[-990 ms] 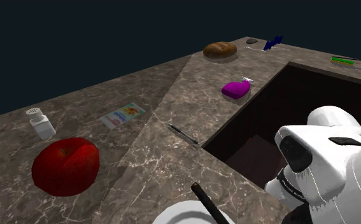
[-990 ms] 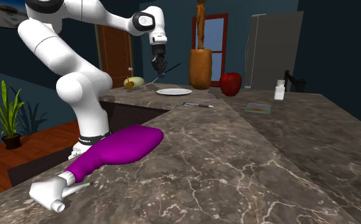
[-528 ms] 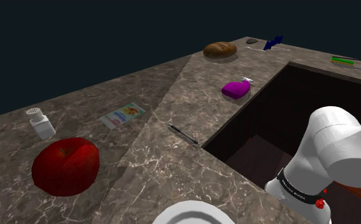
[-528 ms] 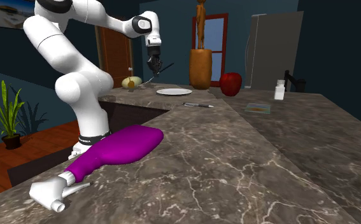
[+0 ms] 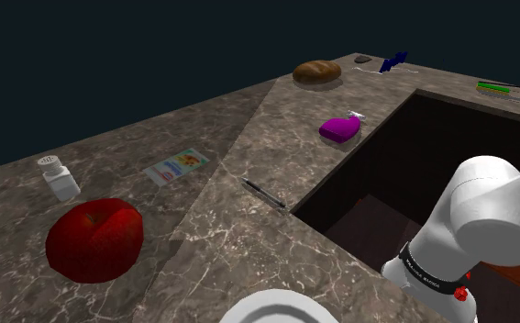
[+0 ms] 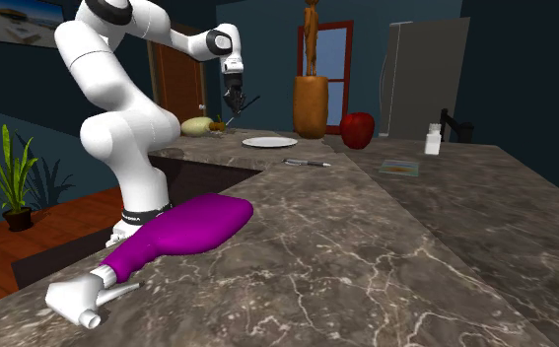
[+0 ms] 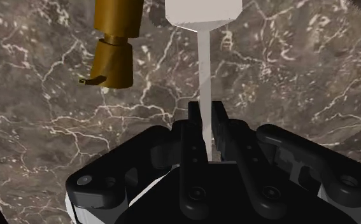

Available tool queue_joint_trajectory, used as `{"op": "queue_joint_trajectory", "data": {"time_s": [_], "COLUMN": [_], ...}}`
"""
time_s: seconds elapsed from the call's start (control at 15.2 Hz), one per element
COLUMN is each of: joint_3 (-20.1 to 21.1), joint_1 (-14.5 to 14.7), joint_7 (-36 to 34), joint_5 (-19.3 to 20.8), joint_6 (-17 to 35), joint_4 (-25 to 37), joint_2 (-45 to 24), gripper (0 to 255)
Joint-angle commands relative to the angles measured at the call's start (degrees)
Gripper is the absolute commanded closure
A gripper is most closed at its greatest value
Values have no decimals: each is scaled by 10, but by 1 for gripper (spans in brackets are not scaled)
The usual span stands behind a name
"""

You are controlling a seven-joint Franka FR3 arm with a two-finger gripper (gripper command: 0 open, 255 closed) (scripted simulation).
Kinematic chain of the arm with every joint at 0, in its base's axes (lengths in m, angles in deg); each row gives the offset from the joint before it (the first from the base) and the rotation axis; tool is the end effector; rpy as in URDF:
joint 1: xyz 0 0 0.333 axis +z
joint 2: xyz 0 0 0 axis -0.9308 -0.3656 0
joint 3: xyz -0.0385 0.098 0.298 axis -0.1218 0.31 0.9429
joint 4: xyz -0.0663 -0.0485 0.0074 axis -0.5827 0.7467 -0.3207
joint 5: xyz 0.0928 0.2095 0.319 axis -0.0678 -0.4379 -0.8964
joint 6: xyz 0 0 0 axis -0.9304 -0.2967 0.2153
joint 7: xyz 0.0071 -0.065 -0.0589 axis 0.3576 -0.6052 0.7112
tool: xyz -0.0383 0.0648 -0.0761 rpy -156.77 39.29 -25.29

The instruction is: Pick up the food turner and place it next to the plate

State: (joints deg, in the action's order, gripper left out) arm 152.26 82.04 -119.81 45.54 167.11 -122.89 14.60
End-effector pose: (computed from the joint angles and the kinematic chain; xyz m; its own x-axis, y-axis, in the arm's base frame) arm -0.1551 0.5215 0.5033 0.9901 0.1230 0.0680 0.1233 -0.9924 -0.0001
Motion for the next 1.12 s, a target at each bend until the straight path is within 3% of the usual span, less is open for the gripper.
{"op": "queue_joint_trajectory", "data": {"time_s": [0.0, 0.79, 1.06], "joint_3": [23, 77, 77], "joint_1": [-15, -34, -34], "joint_7": [-5, 9, 9], "joint_5": [-5, -36, -36], "joint_6": [10, 89, 89], "joint_4": [1, -63, -63], "joint_2": [0, 13, 13], "gripper": [255, 255, 255]}}
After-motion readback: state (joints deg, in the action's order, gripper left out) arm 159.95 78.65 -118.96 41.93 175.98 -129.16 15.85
